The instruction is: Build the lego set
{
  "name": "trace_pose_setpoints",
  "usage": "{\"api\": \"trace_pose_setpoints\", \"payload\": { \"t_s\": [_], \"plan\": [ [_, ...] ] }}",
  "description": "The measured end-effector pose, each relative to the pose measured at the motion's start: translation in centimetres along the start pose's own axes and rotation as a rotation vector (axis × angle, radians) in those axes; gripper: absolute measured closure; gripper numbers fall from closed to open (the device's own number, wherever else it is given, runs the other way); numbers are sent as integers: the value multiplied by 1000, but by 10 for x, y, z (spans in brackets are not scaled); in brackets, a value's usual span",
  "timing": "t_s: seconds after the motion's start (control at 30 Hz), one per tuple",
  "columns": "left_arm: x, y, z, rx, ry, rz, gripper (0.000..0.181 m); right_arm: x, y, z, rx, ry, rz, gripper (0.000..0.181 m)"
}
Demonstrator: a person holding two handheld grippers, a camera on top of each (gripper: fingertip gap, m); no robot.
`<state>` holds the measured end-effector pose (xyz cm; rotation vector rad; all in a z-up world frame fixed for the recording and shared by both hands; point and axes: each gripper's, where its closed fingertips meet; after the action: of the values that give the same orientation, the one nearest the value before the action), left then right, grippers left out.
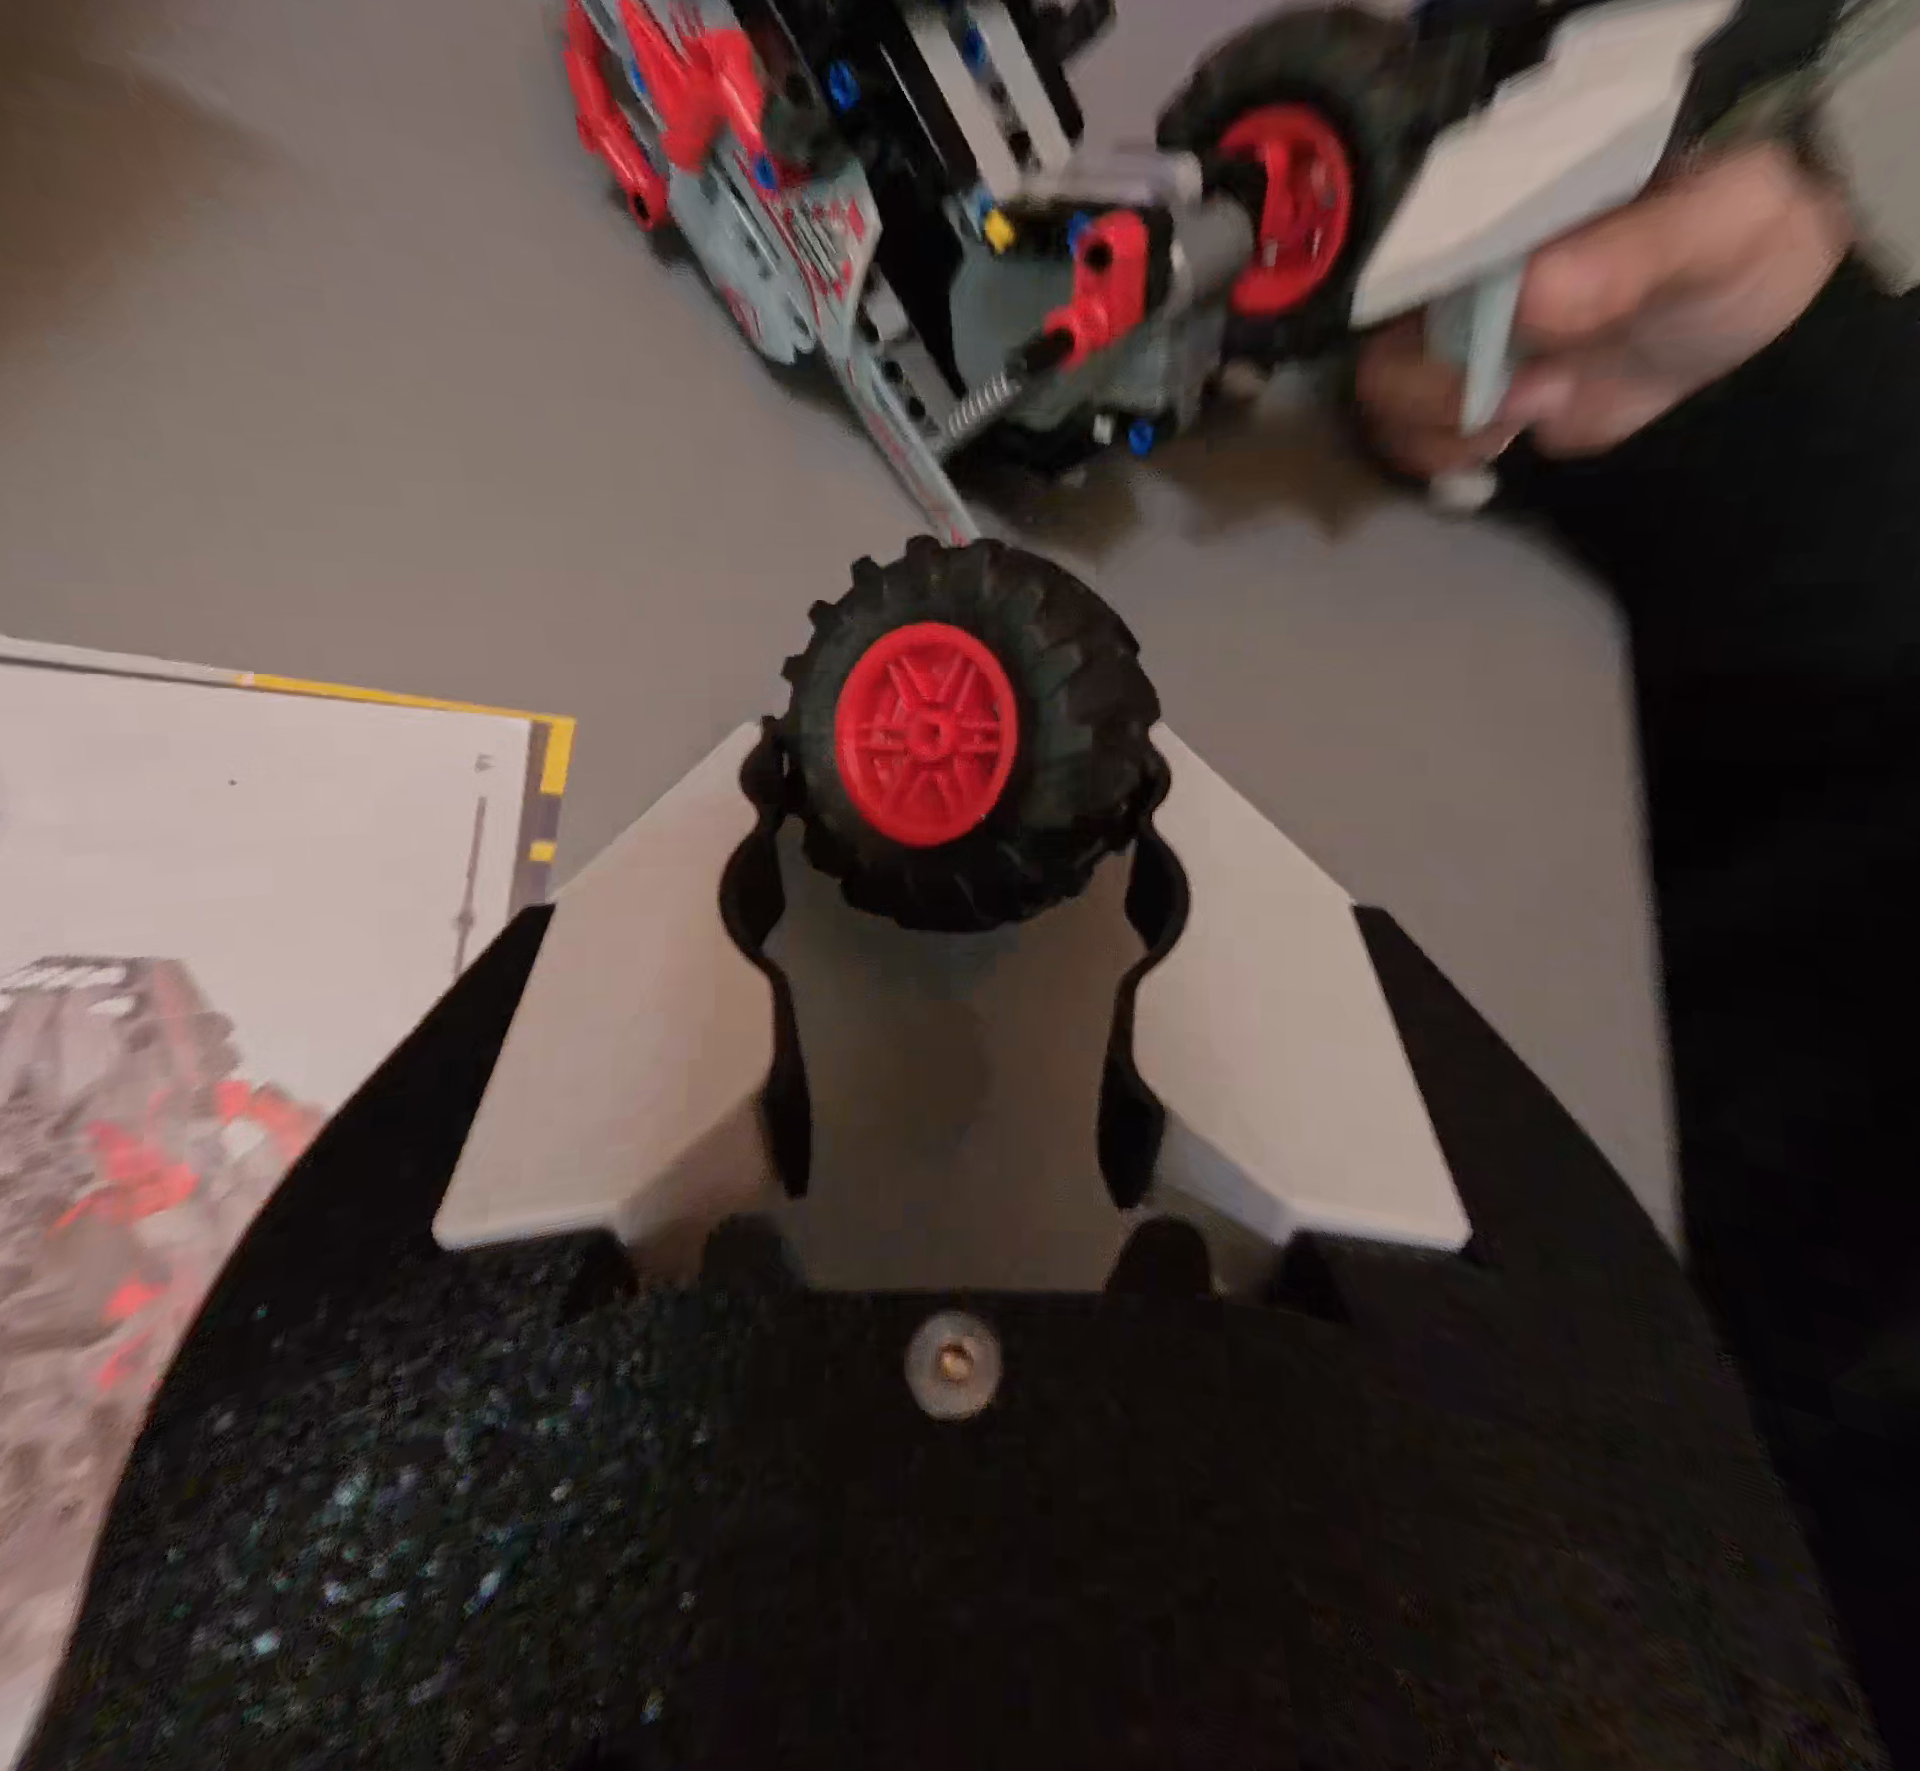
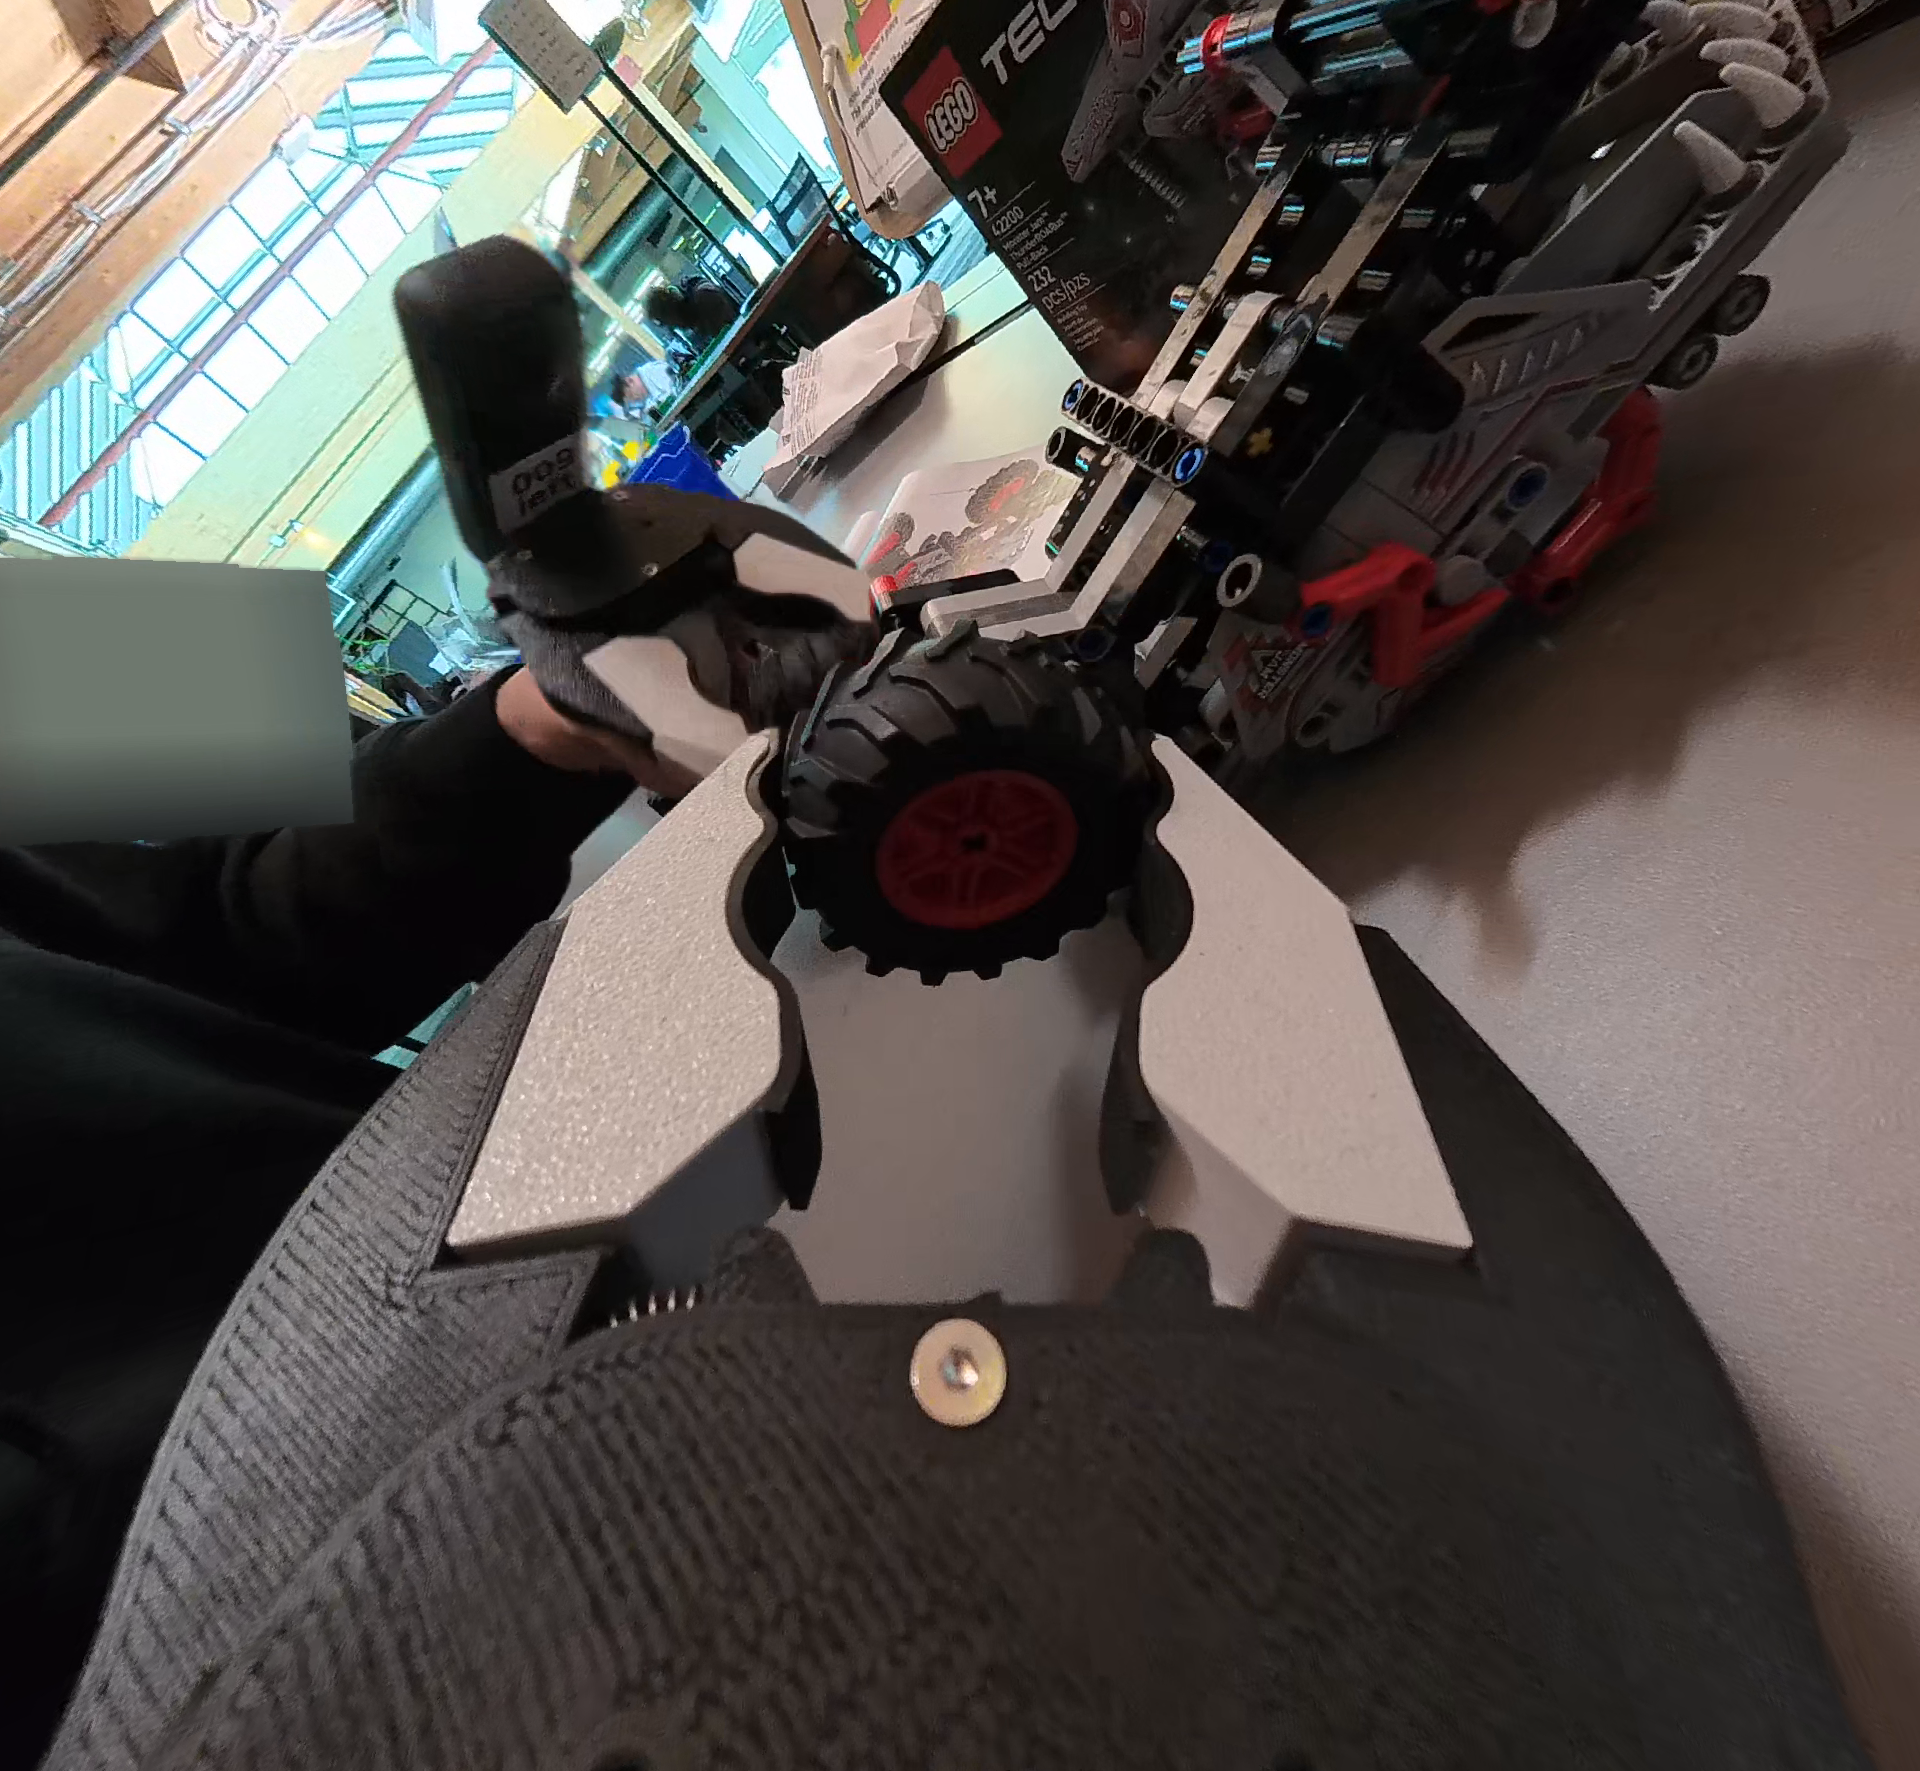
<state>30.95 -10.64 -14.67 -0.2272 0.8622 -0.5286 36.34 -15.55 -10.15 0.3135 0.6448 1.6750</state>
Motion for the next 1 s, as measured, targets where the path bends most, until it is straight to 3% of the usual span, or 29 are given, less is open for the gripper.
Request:
{"api": "trace_pose_setpoints", "payload": {
  "t_s": [0.1, 0.17, 0.3, 0.47, 0.53, 0.6, 0.73, 0.83, 1.0],
  "plan": [
    [3, 6, -24, 254, 201, 153, 118, 0, 0, 0, 0, 0, 0, 117],
    [4, 3, -24, 375, 235, 174, 123, 0, 0, 0, -1, 0, -1, 117],
    [-1, 5, -22, 428, 288, 195, 119, 0, 0, 0, -1, 0, -1, 117],
    [-16, -15, -24, 402, 327, 45, 119, 0, 0, 0, -2, 1, -1, 117],
    [-21, -23, -25, 443, 322, -29, 137, 0, 0, 0, -2, 1, 0, 117],
    [-18, -22, -16, 442, 274, -2, 163, 0, 0, 0, -1, 1, 1, 117],
    [-17, -29, -26, 555, 333, -33, 135, 0, 0, 0, -1, 1, 0, 117],
    [-22, -25, -25, 690, 380, 36, 137, 0, 0, 0, 0, 1, 2, 117],
    [-17, -25, -35, 702, 522, 19, 127, 0, 0, 0, 1, 1, 3, 117]
  ]
}}
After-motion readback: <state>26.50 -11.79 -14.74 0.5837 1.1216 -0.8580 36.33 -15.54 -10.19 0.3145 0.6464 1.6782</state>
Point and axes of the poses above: each gripper's, where its closed fingertips meet, x out along the fingers, z out of its top, y = z × x across the jaws, and after that the axes turned 8 degrees about -x, right-handed
